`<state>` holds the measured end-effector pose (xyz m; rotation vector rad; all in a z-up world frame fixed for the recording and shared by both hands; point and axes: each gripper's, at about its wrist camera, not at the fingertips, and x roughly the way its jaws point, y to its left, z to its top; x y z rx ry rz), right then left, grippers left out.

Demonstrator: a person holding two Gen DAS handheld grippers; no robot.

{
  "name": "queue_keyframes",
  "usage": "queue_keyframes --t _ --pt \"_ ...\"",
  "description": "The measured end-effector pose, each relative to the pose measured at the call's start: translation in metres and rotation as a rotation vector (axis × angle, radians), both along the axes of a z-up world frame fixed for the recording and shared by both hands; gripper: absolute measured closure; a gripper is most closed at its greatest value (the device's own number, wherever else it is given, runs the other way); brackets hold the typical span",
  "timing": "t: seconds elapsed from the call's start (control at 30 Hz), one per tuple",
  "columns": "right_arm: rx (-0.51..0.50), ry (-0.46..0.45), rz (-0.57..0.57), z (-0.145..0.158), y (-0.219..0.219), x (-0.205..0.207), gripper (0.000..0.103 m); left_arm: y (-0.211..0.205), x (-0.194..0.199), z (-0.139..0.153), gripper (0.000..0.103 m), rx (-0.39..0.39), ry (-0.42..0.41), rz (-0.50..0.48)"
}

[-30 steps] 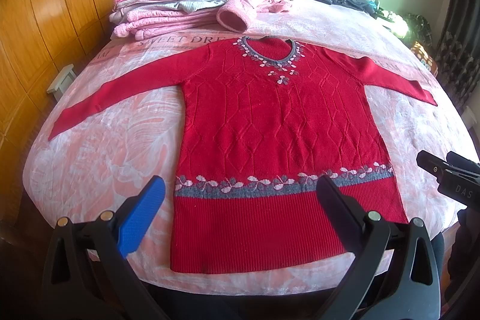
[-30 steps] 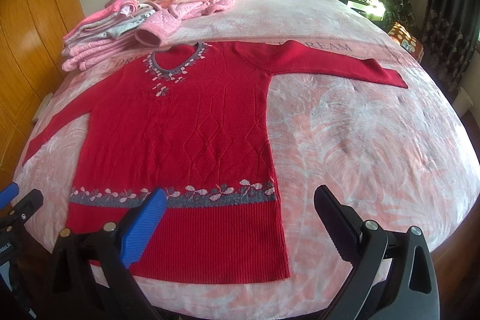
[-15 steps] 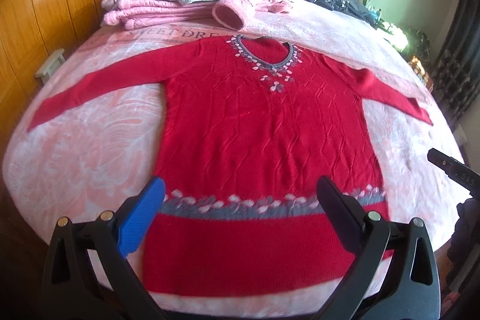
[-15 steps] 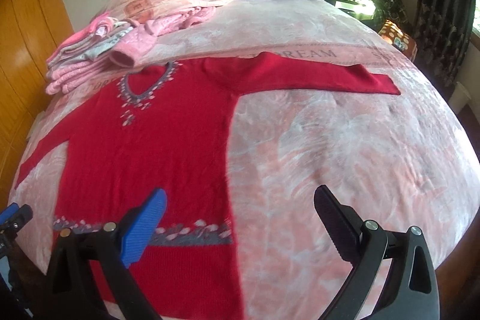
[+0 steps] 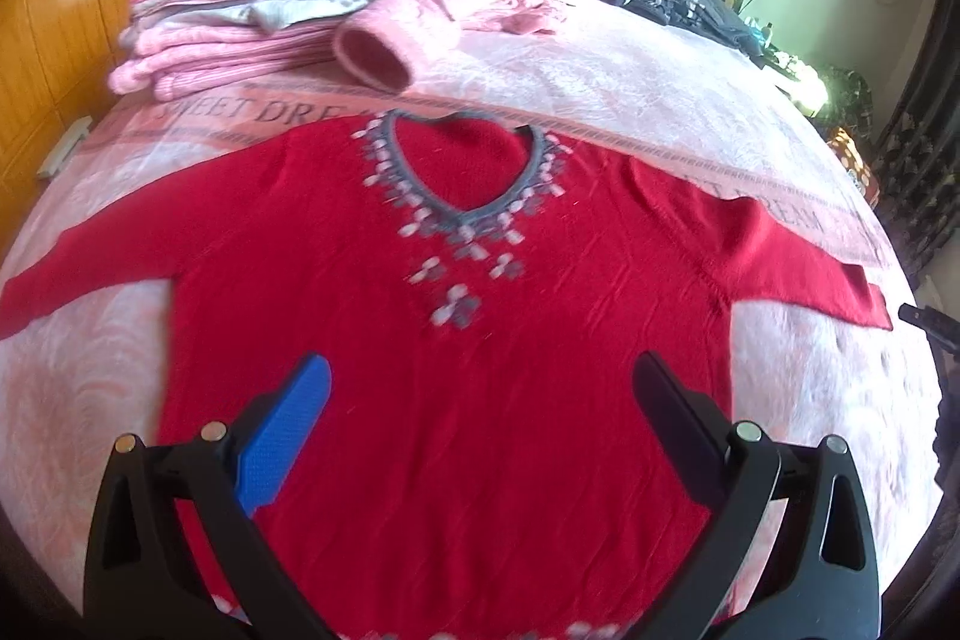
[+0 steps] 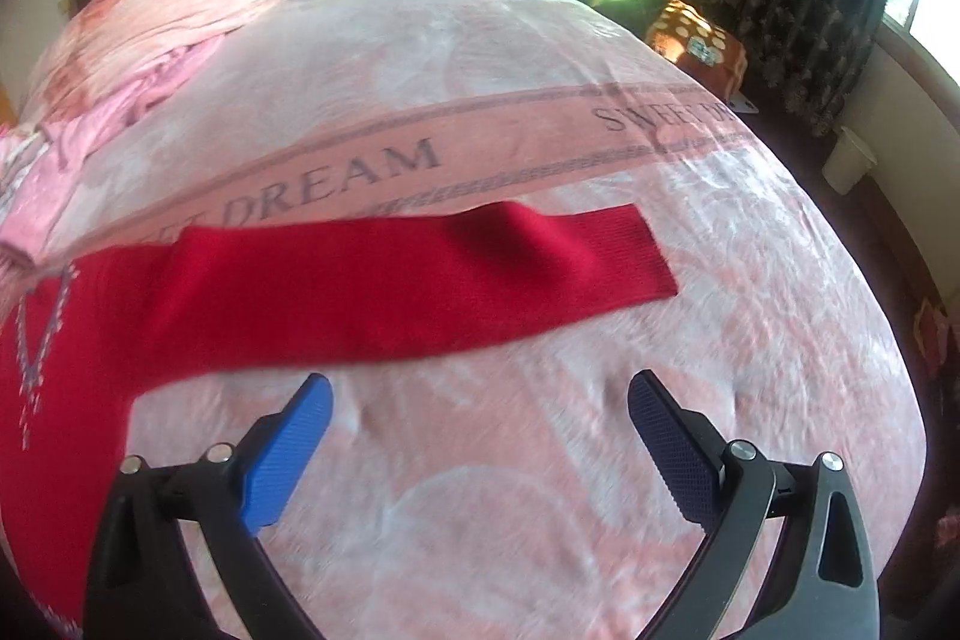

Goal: Fold small clothes
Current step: 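Move the right tool to the sweater sleeve cuff and grasp it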

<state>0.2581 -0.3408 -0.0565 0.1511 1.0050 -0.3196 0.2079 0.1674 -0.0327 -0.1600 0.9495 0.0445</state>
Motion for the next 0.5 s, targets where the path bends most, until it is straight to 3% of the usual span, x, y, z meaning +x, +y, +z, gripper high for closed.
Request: queue_keyframes --t 0.13,0.37,0.5 --pt "0.105 0.043 -0.053 -0.022 -0.063 0.042 0.004 -0.022 0.026 -0.013 0.003 0.009 0.007 -0.012" --pt "0.127 0.146 -0.108 -0.070 -0.129 0.075 0.007 -0.038 0.041 -0.037 0.003 0.049 0.033 -0.038" --pt "0.197 0.168 -0.123 -0.089 -0.143 0.075 0.020 -0.043 0.040 -0.049 0.003 0.067 0.061 -0.059"
